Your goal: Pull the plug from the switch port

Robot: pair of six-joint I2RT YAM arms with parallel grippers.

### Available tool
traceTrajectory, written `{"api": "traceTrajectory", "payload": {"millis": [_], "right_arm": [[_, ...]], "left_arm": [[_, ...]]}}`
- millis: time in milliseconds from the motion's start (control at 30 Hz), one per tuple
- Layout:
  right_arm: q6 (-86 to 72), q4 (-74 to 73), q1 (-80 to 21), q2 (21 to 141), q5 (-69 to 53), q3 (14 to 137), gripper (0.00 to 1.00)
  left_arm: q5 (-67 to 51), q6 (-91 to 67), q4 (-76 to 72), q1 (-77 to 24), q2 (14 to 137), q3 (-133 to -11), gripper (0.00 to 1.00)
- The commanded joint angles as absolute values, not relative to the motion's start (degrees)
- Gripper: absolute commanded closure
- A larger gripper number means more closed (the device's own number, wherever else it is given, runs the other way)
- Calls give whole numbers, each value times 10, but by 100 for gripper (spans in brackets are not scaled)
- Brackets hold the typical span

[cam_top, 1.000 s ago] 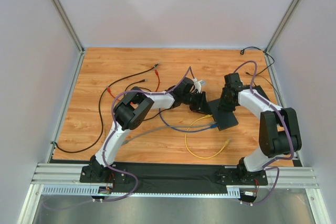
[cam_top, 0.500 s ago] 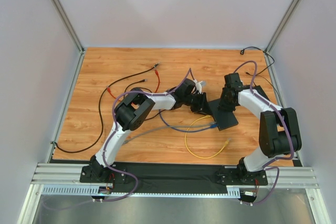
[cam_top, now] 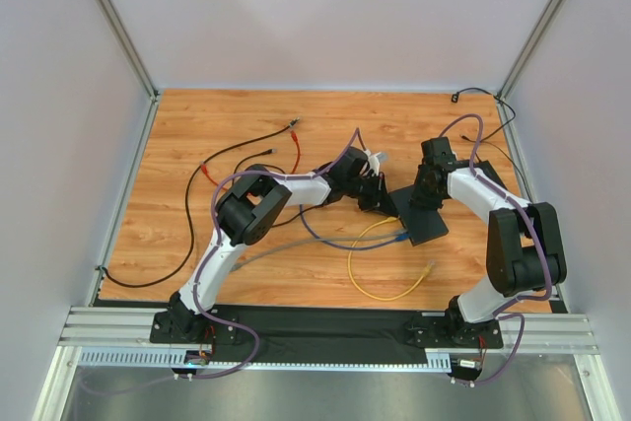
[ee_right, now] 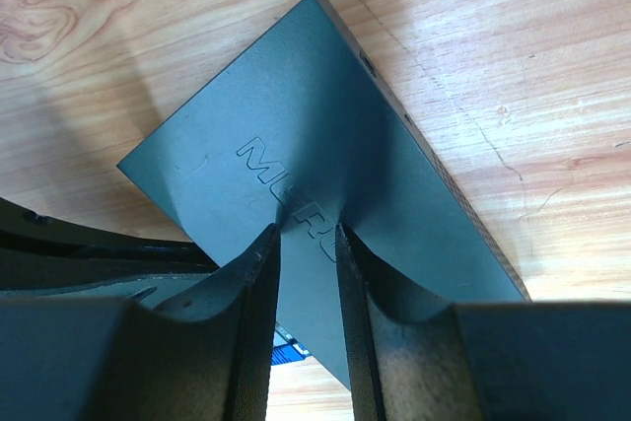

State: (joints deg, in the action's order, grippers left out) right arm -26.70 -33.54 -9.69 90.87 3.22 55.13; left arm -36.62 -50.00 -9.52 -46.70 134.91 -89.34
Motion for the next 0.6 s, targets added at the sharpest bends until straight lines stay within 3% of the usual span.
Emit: {"api": "traceTrajectory", "payload": {"millis": [0,567], "right_arm": [[-269,-362,-99,930,48,526,69],[-281,-363,-99,949,61,531,69]], "left_arm": [[-343,-478,-38,-478,1379,-903,100],[-398,-401,-96,-477,1386,-836,100]]}}
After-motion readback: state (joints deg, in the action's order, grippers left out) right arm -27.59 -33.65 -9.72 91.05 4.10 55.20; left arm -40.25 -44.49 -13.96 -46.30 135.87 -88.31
